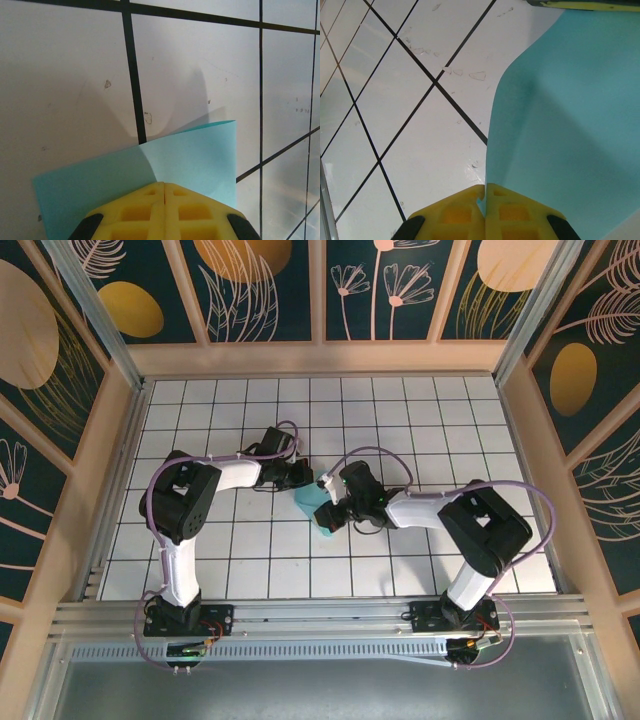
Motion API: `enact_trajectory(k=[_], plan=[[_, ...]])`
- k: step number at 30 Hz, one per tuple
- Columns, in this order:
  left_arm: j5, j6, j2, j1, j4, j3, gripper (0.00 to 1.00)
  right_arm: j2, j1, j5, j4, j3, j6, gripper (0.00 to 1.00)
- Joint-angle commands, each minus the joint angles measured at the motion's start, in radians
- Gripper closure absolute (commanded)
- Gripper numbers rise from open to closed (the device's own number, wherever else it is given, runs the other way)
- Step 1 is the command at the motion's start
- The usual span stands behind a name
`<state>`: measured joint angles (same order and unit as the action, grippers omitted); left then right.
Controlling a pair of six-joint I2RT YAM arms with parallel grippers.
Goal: Fold a paper plane with a square sheet of paper (fold left side to right side)
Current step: Third fold the triangle at the center of the table.
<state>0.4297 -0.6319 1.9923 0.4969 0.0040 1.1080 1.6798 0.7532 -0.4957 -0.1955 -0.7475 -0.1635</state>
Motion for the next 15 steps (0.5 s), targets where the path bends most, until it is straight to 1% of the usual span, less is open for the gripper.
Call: enact_trajectory(k=[1, 15], plan=[[-0.052, 0.030, 0.050, 0.007, -0.050, -0.014, 1.00, 0.025, -0.013, -0.026, 0.060, -0.046, 0.002, 1.00], [-0.065, 0.032, 0.043, 0.009, -0.060, -0.011, 1.00, 0.072, -0.051, -0.033, 0.149, -0.112, 0.001, 1.00]])
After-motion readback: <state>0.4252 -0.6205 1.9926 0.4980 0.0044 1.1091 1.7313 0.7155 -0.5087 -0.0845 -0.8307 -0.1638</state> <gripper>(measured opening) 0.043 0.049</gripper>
